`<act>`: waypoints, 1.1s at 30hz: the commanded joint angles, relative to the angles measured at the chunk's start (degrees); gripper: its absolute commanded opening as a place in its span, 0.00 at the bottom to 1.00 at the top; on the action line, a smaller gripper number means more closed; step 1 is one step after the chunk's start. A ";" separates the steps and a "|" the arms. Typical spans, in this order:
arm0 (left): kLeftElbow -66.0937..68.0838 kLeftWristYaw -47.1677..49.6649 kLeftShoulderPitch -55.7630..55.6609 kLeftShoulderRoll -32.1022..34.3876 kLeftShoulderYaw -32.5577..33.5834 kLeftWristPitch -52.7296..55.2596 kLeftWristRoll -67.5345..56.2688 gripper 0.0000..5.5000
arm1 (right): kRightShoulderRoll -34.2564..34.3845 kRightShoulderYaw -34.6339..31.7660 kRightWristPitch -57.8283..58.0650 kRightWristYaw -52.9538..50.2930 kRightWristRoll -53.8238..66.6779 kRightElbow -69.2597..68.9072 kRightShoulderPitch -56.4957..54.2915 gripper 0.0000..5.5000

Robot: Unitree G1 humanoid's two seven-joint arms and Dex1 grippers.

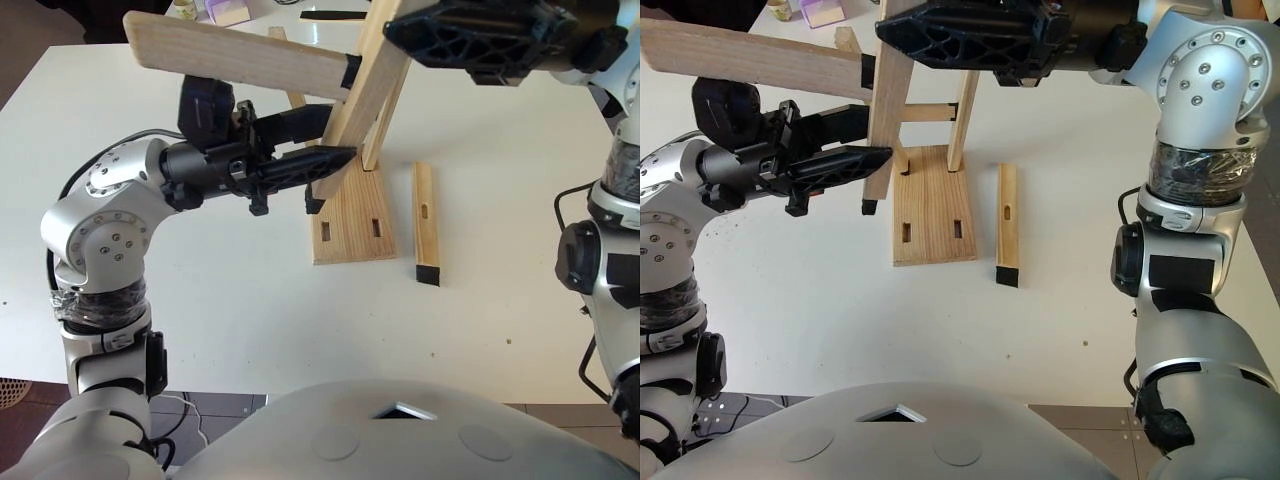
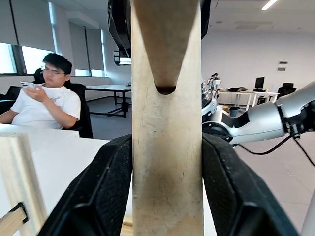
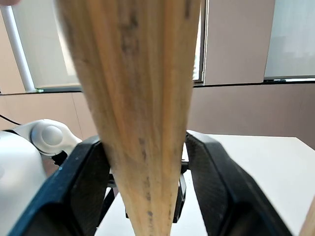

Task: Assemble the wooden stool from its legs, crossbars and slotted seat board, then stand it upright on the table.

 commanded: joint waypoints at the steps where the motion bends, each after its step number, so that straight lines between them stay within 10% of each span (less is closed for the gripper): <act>1: -0.25 -1.01 0.03 0.71 -0.74 -1.19 0.90 0.37 | -0.98 1.76 -0.66 1.57 -1.00 -1.44 -0.51 0.46; 24: 1.36 2.86 2.06 0.57 -1.52 -2.63 4.34 0.37 | -2.44 1.94 -5.30 -0.06 -4.85 -3.39 4.92 0.37; 33: 1.82 9.98 15.71 -0.93 -1.33 -5.23 10.93 0.53 | -5.43 2.82 -16.53 -2.25 -14.43 -6.67 15.18 0.37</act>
